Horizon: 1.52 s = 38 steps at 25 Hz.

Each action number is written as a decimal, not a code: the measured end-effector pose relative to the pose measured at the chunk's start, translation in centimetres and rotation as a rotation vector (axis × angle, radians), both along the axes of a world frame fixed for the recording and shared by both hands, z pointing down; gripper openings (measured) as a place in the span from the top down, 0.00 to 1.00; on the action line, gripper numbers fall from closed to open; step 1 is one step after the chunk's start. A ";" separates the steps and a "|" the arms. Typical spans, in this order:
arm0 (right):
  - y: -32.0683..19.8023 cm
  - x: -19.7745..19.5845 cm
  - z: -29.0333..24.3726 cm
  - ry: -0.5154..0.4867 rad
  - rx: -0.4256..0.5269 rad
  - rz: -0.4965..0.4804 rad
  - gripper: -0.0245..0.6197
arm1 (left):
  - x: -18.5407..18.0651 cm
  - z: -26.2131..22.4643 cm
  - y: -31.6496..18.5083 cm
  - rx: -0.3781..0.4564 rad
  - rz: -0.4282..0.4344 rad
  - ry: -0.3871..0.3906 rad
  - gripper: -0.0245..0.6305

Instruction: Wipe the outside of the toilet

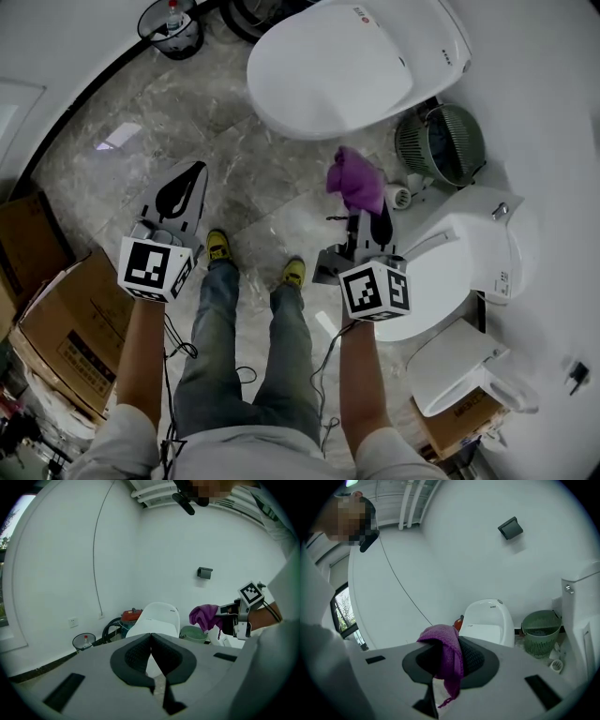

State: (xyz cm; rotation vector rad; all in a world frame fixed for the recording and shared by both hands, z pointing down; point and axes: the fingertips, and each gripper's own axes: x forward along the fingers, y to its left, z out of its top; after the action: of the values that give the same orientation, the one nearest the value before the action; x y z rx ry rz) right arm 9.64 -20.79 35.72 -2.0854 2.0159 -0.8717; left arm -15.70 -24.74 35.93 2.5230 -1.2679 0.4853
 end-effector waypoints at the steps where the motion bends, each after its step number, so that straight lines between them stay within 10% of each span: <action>1: 0.1 -0.2 0.6 -0.002 0.002 -0.001 0.82 | -0.1 0.9 0.2 -0.004 0.004 -0.002 0.94; 38: -1.9 -1.9 22.1 -0.024 0.130 -0.060 0.82 | 1.6 22.0 -1.0 0.105 0.086 -0.031 0.94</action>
State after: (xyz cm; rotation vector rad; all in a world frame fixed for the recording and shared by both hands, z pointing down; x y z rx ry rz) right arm 7.71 -22.72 57.79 -1.9464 2.0734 -0.7484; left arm -14.06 -25.75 57.96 2.6761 -1.2302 0.4907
